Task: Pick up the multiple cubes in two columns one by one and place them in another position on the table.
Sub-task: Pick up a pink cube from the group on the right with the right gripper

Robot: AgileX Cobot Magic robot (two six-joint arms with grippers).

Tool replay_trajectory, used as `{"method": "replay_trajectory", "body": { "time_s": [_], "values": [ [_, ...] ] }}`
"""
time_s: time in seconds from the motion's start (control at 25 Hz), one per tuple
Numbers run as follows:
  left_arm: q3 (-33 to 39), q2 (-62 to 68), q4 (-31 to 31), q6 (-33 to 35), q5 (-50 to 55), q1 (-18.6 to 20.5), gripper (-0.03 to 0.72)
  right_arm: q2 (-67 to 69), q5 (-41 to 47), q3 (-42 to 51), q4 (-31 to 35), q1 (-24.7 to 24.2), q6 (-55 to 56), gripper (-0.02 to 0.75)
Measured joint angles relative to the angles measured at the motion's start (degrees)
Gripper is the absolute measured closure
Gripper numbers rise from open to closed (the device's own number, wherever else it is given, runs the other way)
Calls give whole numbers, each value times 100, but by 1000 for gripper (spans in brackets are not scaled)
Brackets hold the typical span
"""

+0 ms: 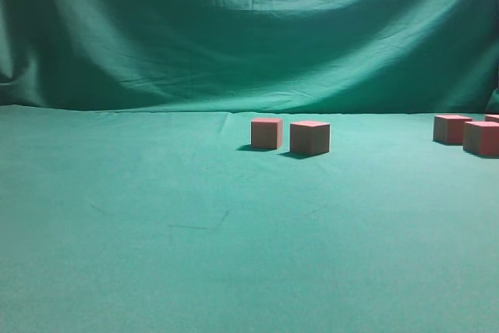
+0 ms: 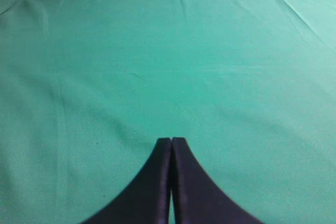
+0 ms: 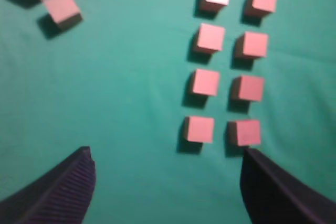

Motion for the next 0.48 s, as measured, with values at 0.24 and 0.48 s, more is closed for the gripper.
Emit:
{"method": "replay_trajectory", "body": {
  "time_s": [0.24,0.48],
  "values": [
    [0,0,0,0,0,0,688,-376,-579,1191,-159,-67,622,172],
    [0,0,0,0,0,0,688,-376,-1586,1749,492,-1164,161,172]
  ]
}}
